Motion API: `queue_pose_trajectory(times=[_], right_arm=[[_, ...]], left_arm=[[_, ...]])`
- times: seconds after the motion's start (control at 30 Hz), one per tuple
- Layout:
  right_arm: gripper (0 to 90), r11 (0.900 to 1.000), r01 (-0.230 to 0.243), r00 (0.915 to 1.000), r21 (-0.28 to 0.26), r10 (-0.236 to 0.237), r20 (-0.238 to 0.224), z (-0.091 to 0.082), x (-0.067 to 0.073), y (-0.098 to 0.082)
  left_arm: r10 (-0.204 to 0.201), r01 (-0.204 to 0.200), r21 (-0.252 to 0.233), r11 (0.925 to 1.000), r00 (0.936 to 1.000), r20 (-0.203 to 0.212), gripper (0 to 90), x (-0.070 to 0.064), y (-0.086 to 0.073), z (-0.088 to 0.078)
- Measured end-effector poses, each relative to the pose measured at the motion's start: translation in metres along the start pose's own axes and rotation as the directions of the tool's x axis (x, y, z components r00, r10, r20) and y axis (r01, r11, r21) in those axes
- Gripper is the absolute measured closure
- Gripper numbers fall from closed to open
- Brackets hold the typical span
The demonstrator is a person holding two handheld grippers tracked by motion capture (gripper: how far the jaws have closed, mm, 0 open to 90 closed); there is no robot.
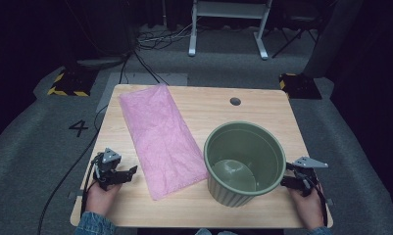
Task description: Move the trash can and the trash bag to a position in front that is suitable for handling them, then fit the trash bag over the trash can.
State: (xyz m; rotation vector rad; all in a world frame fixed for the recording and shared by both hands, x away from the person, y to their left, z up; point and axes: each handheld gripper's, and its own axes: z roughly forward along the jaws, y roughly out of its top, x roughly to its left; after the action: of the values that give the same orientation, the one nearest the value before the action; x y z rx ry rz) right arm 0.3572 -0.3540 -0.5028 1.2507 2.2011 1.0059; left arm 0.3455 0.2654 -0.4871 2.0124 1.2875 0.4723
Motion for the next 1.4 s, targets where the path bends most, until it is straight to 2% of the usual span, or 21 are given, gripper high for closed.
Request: queue_pose_trajectory(times=[0.13,0.23,0.37,0.43,0.57,0.7,0.8,0.87,0.97,1.03,1.07,1.13,1.23,1.37,1.4], right_arm=[[35.3,1.0,-0.001,1.0,-0.001,0.001,0.002,0.0,0.0,0.0],[35.4,1.0,-0.002,1.0,-0.002,0.002,0.006,0.0,0.001,0.0],[35.5,1.0,-0.004,1.0,-0.003,0.004,0.004,0.001,0.007,0.001],[35.5,1.0,0.005,1.0,-0.003,-0.005,-0.005,0.002,0.009,0.002],[35.6,1.0,0.005,1.0,-0.002,-0.005,-0.007,0.003,0.01,0.002],[35.5,1.0,0.007,1.0,-0.003,-0.007,-0.007,0.003,0.009,0.002],[35.5,1.0,0.006,0.9999,-0.003,-0.006,-0.008,0.003,0.009,0.002],[35.5,1.0,0.006,0.9999,-0.003,-0.006,-0.008,0.003,0.009,0.002],[35.5,1.0,0.006,0.9999,-0.003,-0.006,-0.008,0.003,0.009,0.002],[35.5,1.0,0.006,0.9999,-0.003,-0.006,-0.008,0.003,0.009,0.002],[35.5,1.0,0.006,0.9999,-0.003,-0.006,-0.008,0.003,0.009,0.002],[35.4,1.0,0.006,0.9999,-0.002,-0.006,-0.008,0.003,0.009,0.002],[35.4,1.0,0.007,0.9999,-0.002,-0.007,-0.008,0.003,0.009,0.002],[35.4,1.0,0.006,0.9999,-0.002,-0.006,-0.009,0.003,0.01,0.002],[35.4,1.0,0.006,0.9999,-0.002,-0.006,-0.009,0.003,0.01,0.002]], left_arm=[[0.028,-0.027,0.042,0.9988,0.9989,-0.038,25.8,-0.003,0.011,0.004],[0.025,-0.024,0.035,0.9991,0.9986,-0.046,25.7,-0.002,0.019,0.006],[0.0,0.001,0.021,0.9998,0.9988,-0.048,25.3,0.002,0.027,0.011],[-0.045,0.047,0.023,0.9987,0.9968,-0.066,26.3,0.007,0.031,0.016],[-0.086,0.087,0.018,0.9961,0.994,-0.068,25.4,0.017,0.04,0.024],[-0.093,0.097,0.043,0.9943,0.9913,-0.094,23.2,0.026,0.048,0.038],[-0.107,0.114,0.078,0.9905,0.9906,-0.085,21.9,0.032,0.053,0.049],[-0.101,0.108,0.074,0.9914,0.9905,-0.093,21.2,0.033,0.056,0.055],[-0.099,0.109,0.106,0.9884,0.9908,-0.092,19.2,0.034,0.059,0.065],[-0.079,0.09,0.108,0.9901,0.9915,-0.104,18.4,0.031,0.063,0.07],[-0.071,0.081,0.106,0.991,0.9925,-0.099,18.4,0.029,0.064,0.072],[-0.052,0.065,0.104,0.9925,0.9915,-0.12,18.8,0.026,0.067,0.076],[-0.053,0.066,0.105,0.9923,0.9909,-0.124,15.4,0.025,0.072,0.083],[-0.05,0.061,0.091,0.9939,0.9917,-0.118,15.1,0.022,0.076,0.09],[-0.038,0.048,0.089,0.9949,0.9932,-0.11,15.1,0.021,0.078,0.091]])
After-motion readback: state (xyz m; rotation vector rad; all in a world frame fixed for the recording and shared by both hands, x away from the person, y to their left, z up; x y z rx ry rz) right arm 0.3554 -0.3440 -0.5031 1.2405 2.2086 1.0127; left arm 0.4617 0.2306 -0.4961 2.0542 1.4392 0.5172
